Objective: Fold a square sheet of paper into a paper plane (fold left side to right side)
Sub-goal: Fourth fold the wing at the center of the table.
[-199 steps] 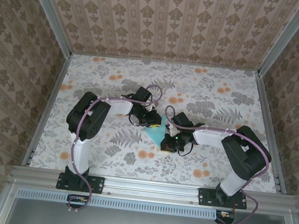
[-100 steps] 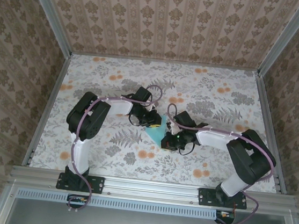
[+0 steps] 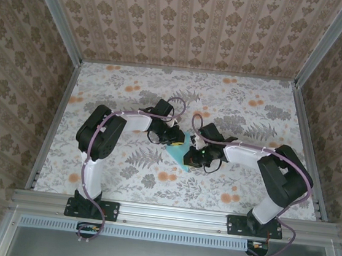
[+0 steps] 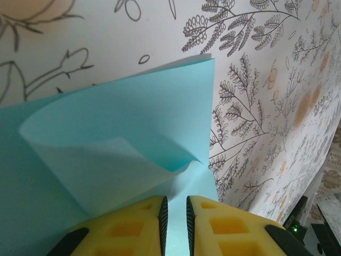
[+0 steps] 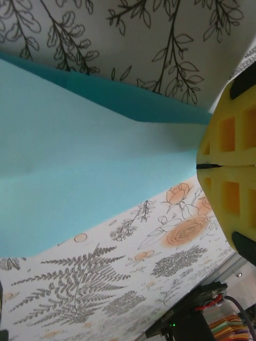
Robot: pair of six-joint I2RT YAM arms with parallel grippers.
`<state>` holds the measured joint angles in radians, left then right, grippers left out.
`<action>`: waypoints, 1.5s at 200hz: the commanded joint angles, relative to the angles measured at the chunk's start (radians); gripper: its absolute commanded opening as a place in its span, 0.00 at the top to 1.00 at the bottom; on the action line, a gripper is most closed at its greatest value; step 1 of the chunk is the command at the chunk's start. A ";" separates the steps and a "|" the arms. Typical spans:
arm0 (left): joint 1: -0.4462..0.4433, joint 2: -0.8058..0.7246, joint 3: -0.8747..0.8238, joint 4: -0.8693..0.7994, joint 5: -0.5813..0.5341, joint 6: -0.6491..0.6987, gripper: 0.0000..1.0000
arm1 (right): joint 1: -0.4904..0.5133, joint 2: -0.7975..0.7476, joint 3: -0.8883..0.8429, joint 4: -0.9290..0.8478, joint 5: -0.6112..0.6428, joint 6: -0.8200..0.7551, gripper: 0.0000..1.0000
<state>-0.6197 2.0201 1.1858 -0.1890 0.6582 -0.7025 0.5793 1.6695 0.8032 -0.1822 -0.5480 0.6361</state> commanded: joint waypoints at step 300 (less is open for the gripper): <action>0.156 0.113 0.127 -0.048 -0.121 0.175 0.78 | -0.006 0.055 -0.102 -0.071 0.053 -0.006 1.00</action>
<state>-0.5117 2.0678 1.2667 -0.2432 0.6891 -0.5999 0.5720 1.7023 0.7544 -0.1074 -0.5545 0.6357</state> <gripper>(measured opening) 0.222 0.052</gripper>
